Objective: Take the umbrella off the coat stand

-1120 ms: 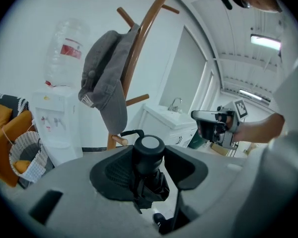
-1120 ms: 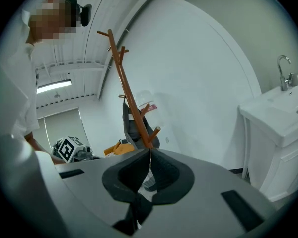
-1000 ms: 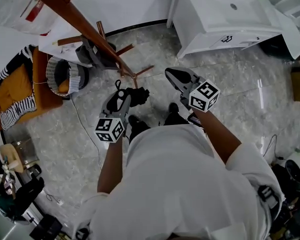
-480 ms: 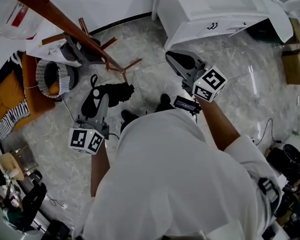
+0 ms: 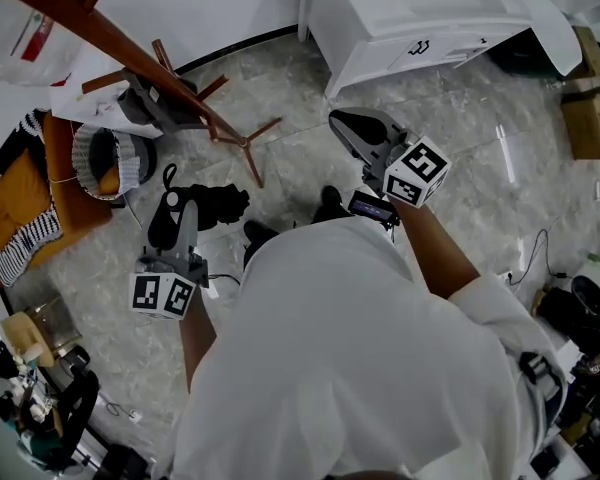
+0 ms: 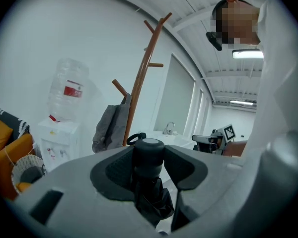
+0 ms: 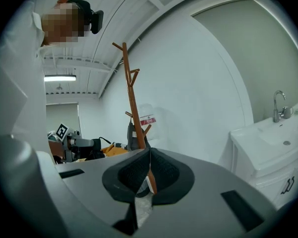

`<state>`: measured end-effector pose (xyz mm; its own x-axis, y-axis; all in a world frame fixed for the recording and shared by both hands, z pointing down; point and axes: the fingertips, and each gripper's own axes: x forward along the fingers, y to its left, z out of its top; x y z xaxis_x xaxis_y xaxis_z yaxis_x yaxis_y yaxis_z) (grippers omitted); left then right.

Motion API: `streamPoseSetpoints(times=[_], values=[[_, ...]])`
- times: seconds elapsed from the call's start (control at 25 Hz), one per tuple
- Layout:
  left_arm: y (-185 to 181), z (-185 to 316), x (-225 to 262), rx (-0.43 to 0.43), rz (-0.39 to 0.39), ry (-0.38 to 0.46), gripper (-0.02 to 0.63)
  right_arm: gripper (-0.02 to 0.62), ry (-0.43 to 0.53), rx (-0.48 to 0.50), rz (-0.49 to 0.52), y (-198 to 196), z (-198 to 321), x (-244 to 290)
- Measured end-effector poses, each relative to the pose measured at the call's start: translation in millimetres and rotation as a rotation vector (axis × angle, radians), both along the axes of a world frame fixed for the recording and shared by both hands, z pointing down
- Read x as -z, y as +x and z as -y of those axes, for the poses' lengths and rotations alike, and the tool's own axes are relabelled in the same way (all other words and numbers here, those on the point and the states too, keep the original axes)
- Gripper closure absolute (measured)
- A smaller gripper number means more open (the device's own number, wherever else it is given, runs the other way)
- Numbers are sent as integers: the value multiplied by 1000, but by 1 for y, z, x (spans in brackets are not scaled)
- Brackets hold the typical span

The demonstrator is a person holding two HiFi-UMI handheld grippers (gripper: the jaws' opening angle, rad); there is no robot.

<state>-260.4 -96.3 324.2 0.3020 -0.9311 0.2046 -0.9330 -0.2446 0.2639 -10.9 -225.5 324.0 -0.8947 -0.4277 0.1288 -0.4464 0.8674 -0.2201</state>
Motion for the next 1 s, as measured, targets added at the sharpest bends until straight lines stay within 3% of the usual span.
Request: streamPoseSetpoints(times=[0.36, 1.0], values=[[6, -7, -6, -13, -27, -3, 411, 580, -7, 31, 2, -14, -11, -3], [47, -7, 5, -130, -52, 38, 411, 580, 4, 30, 26, -1, -23, 5]])
